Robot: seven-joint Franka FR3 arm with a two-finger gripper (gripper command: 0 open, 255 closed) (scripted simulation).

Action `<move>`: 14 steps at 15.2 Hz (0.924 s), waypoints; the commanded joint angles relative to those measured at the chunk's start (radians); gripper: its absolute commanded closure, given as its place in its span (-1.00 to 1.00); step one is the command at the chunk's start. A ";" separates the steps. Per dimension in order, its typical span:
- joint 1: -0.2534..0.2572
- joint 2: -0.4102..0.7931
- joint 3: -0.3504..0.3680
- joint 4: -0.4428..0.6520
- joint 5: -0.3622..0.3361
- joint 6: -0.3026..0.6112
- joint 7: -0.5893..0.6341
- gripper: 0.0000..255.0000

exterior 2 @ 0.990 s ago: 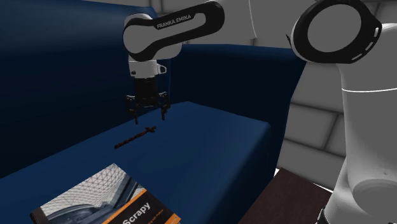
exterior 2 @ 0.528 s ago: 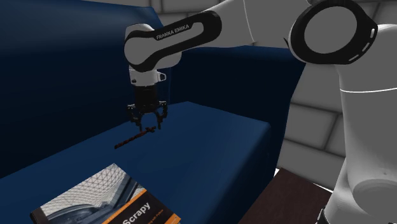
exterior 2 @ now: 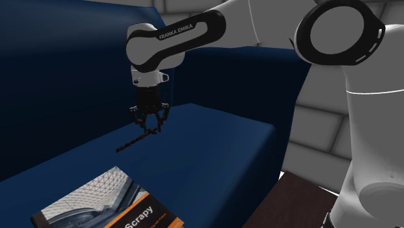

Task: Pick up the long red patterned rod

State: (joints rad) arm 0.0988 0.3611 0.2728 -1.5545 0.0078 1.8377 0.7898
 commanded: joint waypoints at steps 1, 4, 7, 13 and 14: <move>-0.001 0.005 -0.002 -0.006 -0.002 -0.001 0.002 1.00; 0.000 -0.002 -0.001 0.025 0.000 -0.039 0.003 1.00; 0.000 -0.006 0.000 0.060 0.001 -0.077 0.005 1.00; 0.003 -0.008 0.002 0.137 0.001 -0.157 0.010 1.00; 0.004 -0.007 0.002 0.152 0.001 -0.170 0.011 1.00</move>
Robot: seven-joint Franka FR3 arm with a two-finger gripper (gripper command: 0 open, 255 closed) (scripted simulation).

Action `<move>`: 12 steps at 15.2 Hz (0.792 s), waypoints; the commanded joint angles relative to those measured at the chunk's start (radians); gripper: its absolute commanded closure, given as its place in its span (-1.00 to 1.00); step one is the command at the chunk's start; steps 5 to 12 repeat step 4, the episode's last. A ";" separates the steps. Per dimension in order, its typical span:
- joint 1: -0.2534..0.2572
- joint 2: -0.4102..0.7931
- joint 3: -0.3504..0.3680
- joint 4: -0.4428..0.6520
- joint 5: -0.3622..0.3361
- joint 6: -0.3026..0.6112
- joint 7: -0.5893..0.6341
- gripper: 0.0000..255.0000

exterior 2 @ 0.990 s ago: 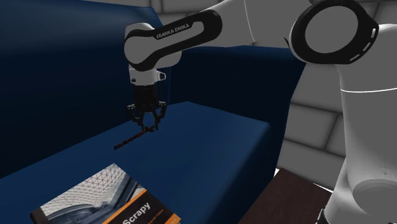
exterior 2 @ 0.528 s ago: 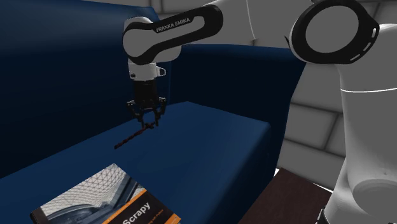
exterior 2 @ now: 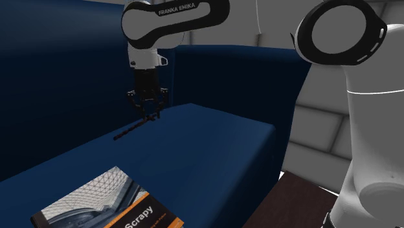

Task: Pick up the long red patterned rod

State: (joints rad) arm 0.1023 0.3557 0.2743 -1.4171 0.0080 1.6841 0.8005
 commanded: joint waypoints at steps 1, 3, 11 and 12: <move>0.001 -0.001 0.001 0.029 0.000 -0.031 0.002 1.00; 0.002 0.000 0.001 0.046 0.000 -0.046 0.003 1.00; 0.002 0.000 0.001 0.046 0.000 -0.047 0.003 1.00; 0.002 0.000 0.001 0.046 0.000 -0.047 0.003 1.00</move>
